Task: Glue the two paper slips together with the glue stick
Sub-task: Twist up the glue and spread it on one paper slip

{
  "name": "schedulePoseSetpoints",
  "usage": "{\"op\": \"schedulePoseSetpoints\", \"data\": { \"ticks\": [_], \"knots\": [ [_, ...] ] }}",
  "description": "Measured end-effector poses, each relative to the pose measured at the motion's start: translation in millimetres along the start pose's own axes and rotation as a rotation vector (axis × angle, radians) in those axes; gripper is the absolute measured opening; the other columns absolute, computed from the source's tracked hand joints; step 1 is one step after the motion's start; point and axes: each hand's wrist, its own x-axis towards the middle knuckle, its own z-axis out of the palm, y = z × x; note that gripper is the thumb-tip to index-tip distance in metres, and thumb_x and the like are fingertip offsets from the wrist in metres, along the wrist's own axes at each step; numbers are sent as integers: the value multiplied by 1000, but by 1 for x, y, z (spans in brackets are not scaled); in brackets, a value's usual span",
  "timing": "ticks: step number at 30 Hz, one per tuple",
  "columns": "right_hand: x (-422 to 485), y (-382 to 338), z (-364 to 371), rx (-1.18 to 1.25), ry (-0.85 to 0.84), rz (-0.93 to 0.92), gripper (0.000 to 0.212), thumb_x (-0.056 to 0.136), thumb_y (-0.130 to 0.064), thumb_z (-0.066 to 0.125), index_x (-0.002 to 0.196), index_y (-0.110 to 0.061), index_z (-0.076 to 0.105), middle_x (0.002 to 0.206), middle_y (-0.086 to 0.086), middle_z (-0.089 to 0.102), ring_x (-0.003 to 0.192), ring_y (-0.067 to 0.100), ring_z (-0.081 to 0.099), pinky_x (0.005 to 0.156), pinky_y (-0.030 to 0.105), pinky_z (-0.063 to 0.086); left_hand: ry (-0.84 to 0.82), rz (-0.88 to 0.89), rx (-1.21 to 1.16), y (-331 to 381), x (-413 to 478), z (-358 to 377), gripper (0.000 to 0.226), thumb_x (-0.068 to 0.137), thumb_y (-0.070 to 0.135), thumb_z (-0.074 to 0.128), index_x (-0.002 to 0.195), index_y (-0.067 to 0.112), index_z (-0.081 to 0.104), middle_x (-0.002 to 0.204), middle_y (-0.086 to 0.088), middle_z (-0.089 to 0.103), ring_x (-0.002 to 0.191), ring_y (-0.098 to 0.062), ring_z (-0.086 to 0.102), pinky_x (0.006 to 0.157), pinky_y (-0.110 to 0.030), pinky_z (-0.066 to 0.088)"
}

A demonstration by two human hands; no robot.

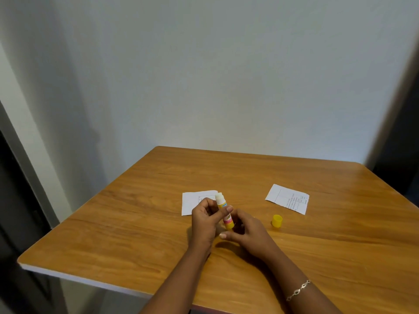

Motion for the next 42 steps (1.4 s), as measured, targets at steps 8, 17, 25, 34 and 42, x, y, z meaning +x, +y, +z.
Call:
{"op": "schedulePoseSetpoints", "data": {
  "ticks": [8,17,25,34,42],
  "knots": [
    [1,4,-2,126,-3,22,13,81,-19,65,86,-10,57,77,5,60,67,9,52,62,21,42,-63,-41,-29,-5,2,-1,13,70,-2,70,71,6,60,61,3,60,60,-7,55,57,-21,46],
    [3,3,3,33,162,59,30,69,-24,77,77,-18,49,66,-4,52,57,8,41,53,15,35,-73,-38,-54,-4,0,1,12,77,0,64,82,11,65,81,-9,64,77,-14,60,68,-21,50],
    [3,6,-2,126,17,25,7,85,-16,59,84,-22,63,81,0,67,77,14,61,69,28,46,-105,-43,-22,-5,0,0,17,82,4,59,88,18,67,88,-4,71,87,-12,66,76,-22,53],
    [3,6,4,-106,153,17,26,72,-27,74,77,-18,49,71,-6,51,65,8,43,57,19,33,-108,-26,-49,-4,0,0,11,77,0,65,83,8,65,76,-3,65,73,-8,60,64,-17,50],
    [-2,-2,-9,250,-27,29,20,82,-25,63,95,-12,69,92,16,69,78,14,59,70,25,47,-121,-62,-60,-5,1,-1,15,81,9,61,91,16,69,85,1,73,87,-13,67,77,-24,53]
  ]
}}
